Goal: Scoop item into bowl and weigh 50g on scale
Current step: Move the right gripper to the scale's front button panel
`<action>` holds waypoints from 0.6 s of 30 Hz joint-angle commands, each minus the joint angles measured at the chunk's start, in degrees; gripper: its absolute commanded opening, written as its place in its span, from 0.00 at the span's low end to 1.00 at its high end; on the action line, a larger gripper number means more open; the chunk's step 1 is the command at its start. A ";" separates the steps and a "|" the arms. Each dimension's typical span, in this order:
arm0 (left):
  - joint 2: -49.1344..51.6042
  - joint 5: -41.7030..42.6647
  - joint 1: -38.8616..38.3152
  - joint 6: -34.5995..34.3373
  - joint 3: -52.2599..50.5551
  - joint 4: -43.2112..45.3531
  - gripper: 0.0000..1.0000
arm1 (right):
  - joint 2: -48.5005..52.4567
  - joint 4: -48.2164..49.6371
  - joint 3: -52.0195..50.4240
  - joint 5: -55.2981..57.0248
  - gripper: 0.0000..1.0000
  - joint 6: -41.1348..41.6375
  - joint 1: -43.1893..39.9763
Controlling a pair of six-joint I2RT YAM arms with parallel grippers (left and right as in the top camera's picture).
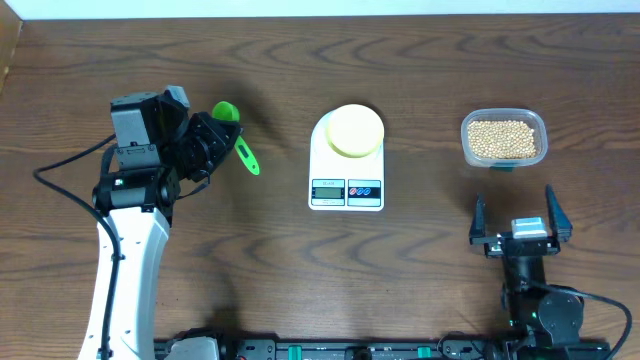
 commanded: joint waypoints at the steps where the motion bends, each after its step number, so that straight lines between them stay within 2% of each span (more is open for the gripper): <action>1: 0.00 5.40 -0.28 -1.75 -0.39 -0.70 0.08 | 0.00 1.57 -0.04 -7.02 0.99 0.59 -0.22; 5: 0.00 5.40 -1.16 -3.08 -0.39 -1.99 0.08 | 0.00 3.85 -0.04 -16.83 0.99 1.29 -0.22; 11: 0.00 5.38 -2.93 -6.86 -0.39 -2.05 0.07 | 0.79 5.62 3.28 -17.27 0.99 13.07 -0.22; 15: 0.00 5.38 -3.48 -10.78 -0.39 -2.05 0.07 | 6.03 1.07 11.47 -17.44 0.99 17.59 -0.22; 18: 0.00 5.40 -3.56 -17.09 -0.39 -2.10 0.08 | 13.11 -4.48 21.38 -19.19 0.99 18.67 -0.22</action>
